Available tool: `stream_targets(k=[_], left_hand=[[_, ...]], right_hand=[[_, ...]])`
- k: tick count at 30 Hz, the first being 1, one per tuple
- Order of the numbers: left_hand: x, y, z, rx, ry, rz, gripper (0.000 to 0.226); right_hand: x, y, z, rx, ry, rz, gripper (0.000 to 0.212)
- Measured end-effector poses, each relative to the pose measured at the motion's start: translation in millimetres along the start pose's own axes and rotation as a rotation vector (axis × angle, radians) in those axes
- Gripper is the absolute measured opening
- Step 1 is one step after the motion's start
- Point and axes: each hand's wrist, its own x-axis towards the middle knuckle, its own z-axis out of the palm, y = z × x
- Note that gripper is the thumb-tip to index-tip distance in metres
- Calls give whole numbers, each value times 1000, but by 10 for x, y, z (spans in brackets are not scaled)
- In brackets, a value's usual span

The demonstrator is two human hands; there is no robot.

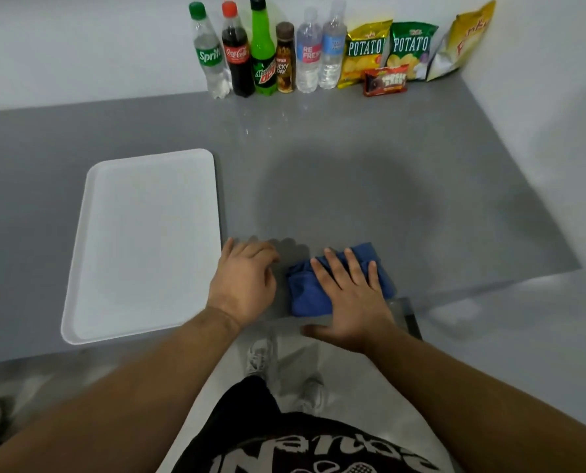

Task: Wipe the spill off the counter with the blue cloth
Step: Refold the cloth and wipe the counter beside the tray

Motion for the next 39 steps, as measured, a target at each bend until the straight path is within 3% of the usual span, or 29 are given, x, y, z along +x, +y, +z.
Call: stream_targets(k=[7,11,14,16,23,27,34,39], left_hand=[[-305,65,13,-128,-99,318,42],[-437,11,-8,-166,-182,436,60],[-501,-94,-98,-98,-130,408,65],[-511,-191,-244,-106,-31,363,48],[-450,-840,-1088,-430,62,56,19],[-480,-1307,-1407,-512,76,-66,21],[-735,-1962,-1464,-391,172,-21,29],[-1071,-2190,-1168,-183,-13,82,22]], right_hand=[[-55,-15,-99,-27,-158,30,103],[48,-144,-411,109,-321,49,84],[155,-401,-741,260,-284,-18,68],[249,-653,-932,315,-257,-86,57],[589,-1257,-1196,426,-238,-150,43],[761,-1449,-1183,400,-174,-168,31],[902,-1798,-898,344,152,-226,28],[724,-1942,-413,184,105,-335,26]])
